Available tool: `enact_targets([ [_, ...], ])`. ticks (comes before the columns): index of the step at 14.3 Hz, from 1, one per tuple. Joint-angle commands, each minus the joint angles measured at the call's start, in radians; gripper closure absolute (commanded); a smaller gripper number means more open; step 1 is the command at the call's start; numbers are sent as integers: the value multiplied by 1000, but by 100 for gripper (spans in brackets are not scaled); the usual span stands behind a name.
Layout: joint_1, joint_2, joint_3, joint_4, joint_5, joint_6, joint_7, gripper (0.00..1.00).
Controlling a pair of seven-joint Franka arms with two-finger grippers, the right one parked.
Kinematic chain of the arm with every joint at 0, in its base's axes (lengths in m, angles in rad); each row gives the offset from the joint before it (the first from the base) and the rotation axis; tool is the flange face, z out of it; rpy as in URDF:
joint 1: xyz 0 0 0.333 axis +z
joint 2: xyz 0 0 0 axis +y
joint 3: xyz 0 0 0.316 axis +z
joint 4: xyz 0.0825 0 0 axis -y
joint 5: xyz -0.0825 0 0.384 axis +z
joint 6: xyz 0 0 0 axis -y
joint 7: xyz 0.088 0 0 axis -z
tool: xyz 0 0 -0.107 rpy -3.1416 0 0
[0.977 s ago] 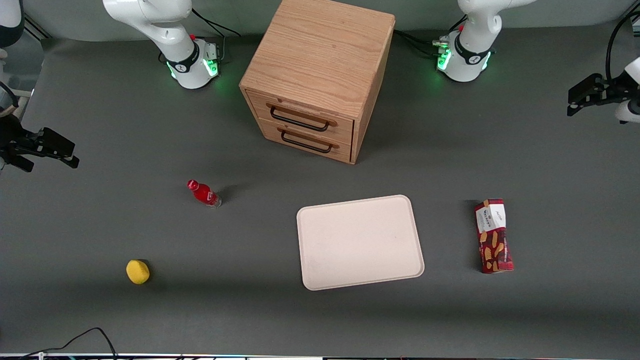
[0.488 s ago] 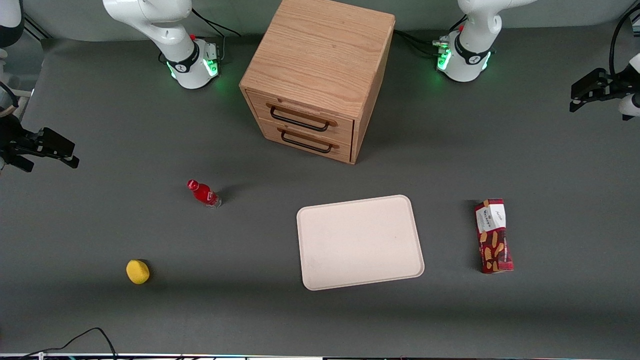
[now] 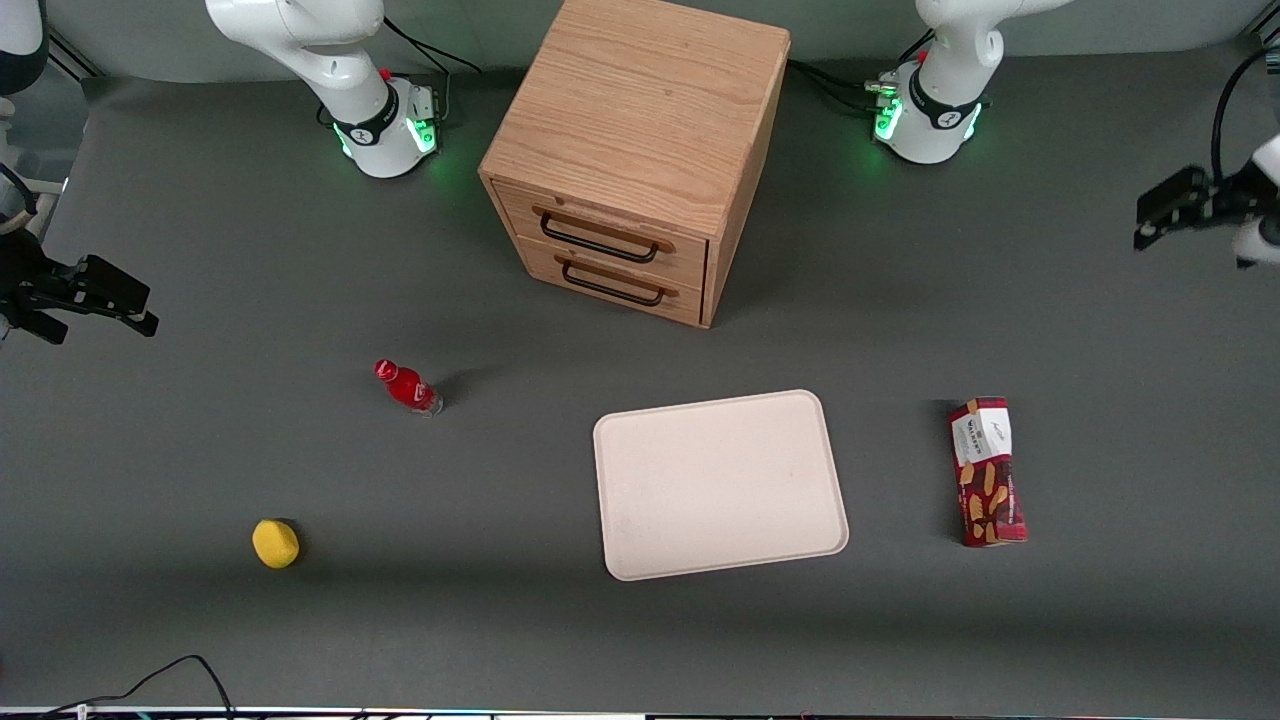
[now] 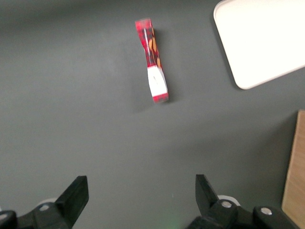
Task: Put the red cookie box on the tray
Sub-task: 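Lower the left gripper onto the red shortbread box and close it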
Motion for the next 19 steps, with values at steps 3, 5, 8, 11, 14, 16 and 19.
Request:
enact_targets([
  [3,-19,263,-1,26,12,257,-55,0],
  [5,-27,375,-1,32,38,383,-192,0],
  [8,-43,527,0,32,117,552,-337,0],
  [11,-50,618,0,31,138,654,-389,0],
  [14,-51,686,0,31,141,724,-403,0],
  [16,-51,700,2,28,148,731,-405,16],
  [19,-54,700,3,16,150,727,-405,100],
])
